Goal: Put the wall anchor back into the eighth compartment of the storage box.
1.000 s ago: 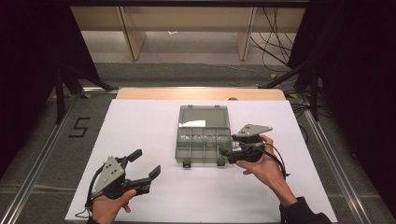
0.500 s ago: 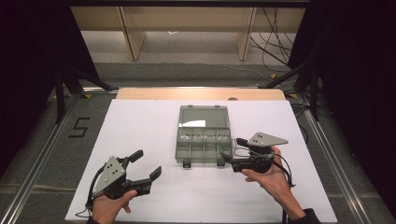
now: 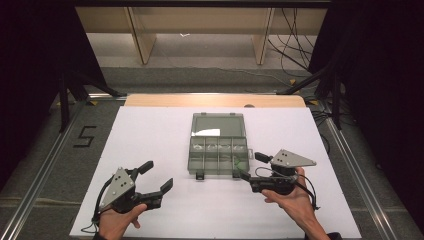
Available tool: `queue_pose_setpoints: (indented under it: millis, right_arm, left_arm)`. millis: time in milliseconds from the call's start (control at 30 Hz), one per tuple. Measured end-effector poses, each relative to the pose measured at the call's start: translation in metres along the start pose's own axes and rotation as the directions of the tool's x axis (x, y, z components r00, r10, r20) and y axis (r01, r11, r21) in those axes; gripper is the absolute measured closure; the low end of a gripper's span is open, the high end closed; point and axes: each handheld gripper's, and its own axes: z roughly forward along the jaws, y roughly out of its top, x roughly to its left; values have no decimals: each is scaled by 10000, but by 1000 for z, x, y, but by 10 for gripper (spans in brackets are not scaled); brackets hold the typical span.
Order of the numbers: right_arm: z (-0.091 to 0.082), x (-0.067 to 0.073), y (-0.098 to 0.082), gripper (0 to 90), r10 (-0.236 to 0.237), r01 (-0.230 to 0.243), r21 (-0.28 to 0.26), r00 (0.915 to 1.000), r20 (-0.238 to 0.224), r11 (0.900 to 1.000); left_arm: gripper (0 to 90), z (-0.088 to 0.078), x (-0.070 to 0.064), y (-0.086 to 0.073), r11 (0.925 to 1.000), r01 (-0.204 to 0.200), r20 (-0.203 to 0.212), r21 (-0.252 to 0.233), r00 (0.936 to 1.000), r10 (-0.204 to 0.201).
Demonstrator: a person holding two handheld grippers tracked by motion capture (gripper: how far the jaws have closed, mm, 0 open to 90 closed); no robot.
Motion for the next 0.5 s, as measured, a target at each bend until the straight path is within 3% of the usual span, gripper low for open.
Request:
queue_pose_setpoints:
  millis: [233, 267, 500]
  right_arm:
    - [-3, 5, -6, 181, 166, -168, -179, 9998, -97, 9997]
    - [-4, 5, -6, 179, 86, -87, -90, 9999, -77, 9999]
    - [-7, 9, -10, 174, 93, -97, -441, 9999, -88, 9990]
  left_arm:
    - [165, 1, 1, 0, 9998, -98, 95, -178, 9999, 99]
    - [165, -1, 1, 0, 10000, -62, -23, 5, 10000, 62]
    - [165, 0, 0, 0, 10000, -36, -18, 39, 10000, 36]
